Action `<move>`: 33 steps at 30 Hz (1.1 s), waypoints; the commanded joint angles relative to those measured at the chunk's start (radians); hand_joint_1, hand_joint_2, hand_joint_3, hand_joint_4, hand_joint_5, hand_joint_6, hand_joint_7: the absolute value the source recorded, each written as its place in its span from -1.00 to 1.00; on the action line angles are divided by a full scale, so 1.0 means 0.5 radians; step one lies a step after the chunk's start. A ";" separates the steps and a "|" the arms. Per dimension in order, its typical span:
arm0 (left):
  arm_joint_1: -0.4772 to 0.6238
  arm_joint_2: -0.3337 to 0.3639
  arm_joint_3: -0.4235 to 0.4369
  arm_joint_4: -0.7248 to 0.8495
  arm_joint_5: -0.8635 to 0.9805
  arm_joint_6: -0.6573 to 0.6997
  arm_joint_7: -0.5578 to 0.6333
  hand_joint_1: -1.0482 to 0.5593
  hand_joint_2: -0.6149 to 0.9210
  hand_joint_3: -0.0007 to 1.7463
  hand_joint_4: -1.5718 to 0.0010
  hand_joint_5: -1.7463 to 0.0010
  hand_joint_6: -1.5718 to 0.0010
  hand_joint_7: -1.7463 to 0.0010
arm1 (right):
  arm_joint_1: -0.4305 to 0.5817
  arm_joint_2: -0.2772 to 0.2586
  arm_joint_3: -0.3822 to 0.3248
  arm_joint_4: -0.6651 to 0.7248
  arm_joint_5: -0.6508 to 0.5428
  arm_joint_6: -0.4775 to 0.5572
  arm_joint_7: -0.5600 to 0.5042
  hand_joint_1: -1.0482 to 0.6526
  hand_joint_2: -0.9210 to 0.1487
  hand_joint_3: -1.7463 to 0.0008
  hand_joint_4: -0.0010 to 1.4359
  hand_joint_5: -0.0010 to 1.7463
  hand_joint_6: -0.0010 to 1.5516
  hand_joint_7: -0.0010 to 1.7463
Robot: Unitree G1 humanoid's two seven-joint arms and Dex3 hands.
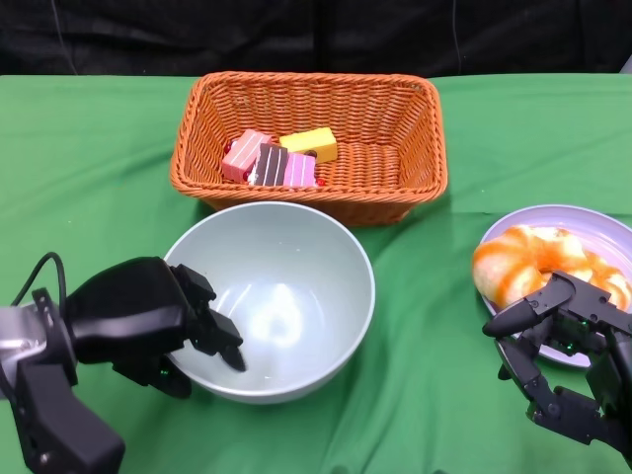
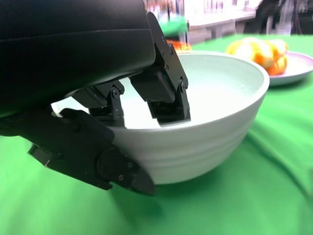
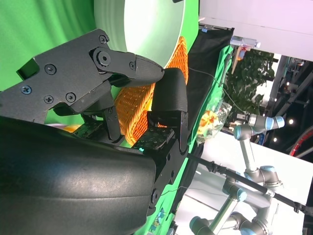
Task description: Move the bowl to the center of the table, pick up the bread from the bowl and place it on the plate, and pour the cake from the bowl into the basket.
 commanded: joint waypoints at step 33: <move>0.951 -0.592 1.863 -1.371 -3.053 1.599 -3.259 0.25 0.97 -0.41 0.07 -0.58 0.02 -0.19 | -0.012 -0.028 -0.003 0.015 0.037 -0.008 0.032 0.05 -0.51 0.17 0.00 0.77 -0.07 0.39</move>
